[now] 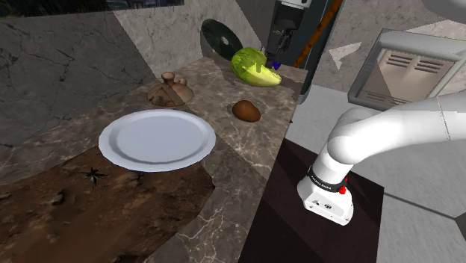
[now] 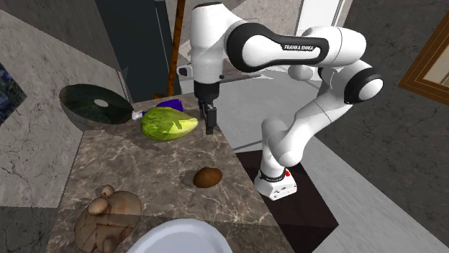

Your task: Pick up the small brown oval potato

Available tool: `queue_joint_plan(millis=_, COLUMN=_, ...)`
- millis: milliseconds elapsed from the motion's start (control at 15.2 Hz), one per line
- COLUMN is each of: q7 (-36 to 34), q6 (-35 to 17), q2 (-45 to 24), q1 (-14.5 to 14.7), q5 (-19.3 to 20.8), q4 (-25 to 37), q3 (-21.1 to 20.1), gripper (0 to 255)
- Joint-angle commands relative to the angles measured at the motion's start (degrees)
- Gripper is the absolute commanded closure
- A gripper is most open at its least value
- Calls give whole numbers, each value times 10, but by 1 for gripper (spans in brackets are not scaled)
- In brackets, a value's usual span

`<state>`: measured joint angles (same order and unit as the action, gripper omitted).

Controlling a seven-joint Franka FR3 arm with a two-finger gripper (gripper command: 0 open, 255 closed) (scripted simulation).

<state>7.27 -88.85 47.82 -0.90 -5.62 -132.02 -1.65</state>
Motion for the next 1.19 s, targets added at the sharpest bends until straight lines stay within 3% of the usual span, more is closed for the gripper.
queue_joint_plan(millis=0, q7=0, q6=0, q2=0, q1=0, q5=0, q4=0, q3=0, gripper=0)
queue_joint_plan(millis=726, q7=-139, q6=-227, q2=123, q1=41, q5=-105, q4=-229, q3=-151, gripper=0)
queue_joint_plan(millis=1122, q7=-144, q6=-273, q2=127, q1=50, q5=-121, q4=-274, q3=-169, gripper=0)
